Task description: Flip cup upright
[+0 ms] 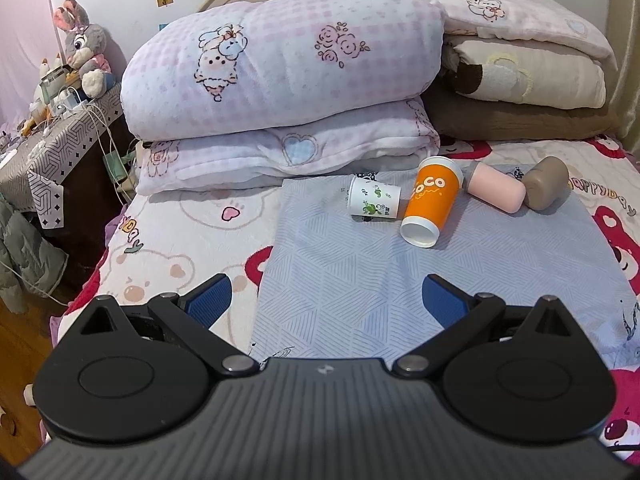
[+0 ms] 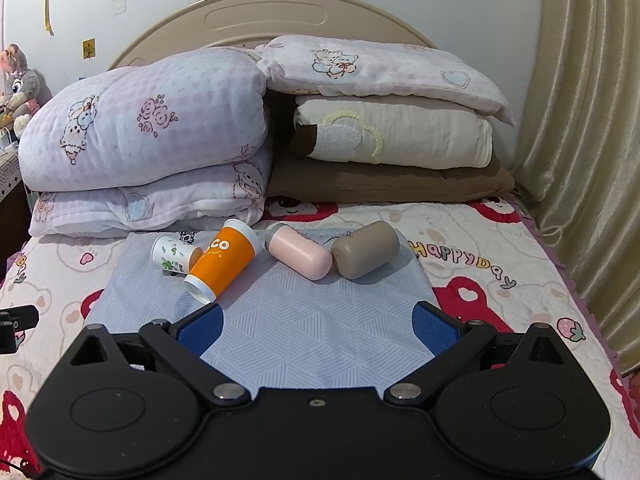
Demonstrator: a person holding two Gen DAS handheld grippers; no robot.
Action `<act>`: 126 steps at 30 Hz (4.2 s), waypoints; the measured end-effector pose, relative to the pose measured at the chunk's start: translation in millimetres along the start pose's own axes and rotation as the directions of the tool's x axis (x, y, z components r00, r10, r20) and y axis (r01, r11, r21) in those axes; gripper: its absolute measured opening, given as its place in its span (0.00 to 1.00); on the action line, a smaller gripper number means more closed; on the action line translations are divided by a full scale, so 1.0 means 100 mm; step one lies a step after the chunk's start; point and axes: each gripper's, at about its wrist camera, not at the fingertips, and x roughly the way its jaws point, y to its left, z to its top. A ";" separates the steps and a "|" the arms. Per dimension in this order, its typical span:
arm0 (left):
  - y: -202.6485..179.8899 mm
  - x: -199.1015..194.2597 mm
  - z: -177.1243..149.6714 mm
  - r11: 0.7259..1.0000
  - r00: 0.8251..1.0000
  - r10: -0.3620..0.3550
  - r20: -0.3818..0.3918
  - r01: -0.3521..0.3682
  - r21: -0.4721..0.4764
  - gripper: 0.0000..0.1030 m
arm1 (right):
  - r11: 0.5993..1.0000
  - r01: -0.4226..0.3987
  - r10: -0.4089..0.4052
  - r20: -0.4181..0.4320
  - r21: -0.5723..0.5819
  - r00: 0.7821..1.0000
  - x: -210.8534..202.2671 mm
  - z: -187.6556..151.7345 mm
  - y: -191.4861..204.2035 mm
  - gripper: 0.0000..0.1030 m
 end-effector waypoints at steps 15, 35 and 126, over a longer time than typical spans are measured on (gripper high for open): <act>-0.03 -0.01 0.02 1.000 1.000 -0.006 0.009 0.005 0.016 1.00 | 1.000 -0.012 0.012 -0.002 -0.015 1.000 -0.01 0.01 0.02 0.99; -0.10 0.60 0.69 0.992 0.993 -0.121 0.014 0.120 0.044 1.00 | 0.883 -0.410 0.391 -0.122 -0.228 0.912 0.38 0.50 0.33 0.98; -0.07 3.04 0.18 0.710 0.772 -0.636 0.000 0.586 -0.390 0.39 | 0.877 -0.472 0.442 -0.231 -0.092 0.867 3.01 -0.23 1.11 0.13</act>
